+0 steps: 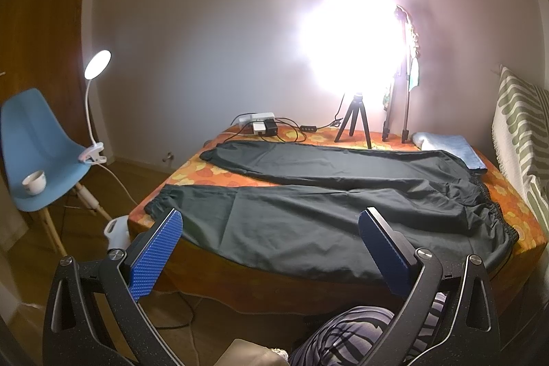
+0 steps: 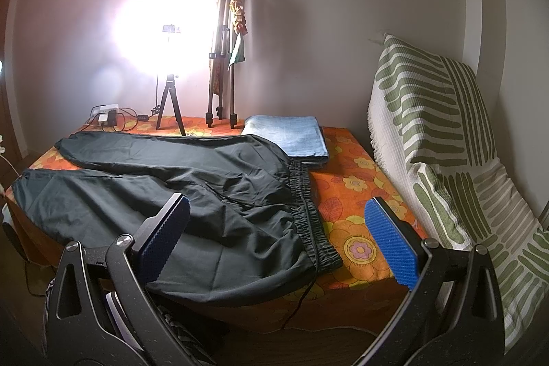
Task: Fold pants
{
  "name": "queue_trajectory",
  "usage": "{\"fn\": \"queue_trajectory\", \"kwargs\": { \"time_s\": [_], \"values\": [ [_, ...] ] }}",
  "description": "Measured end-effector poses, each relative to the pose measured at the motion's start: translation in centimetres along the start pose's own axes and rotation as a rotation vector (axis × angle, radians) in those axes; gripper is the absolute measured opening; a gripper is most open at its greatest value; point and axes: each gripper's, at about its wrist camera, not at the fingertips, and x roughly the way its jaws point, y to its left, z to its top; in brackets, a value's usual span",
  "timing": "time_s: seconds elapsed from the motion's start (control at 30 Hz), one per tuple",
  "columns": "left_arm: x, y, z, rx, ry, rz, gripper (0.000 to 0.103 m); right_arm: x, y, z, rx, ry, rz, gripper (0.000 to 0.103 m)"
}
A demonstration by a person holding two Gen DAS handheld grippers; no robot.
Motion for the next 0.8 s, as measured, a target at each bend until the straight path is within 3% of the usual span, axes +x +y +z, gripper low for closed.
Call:
{"fn": "queue_trajectory", "kwargs": {
  "time_s": [0.8],
  "values": [
    [0.0,0.28,0.31,0.004,-0.001,0.007,0.102,-0.08,-0.23,0.09,0.001,-0.001,0.002,0.103]
  ]
}}
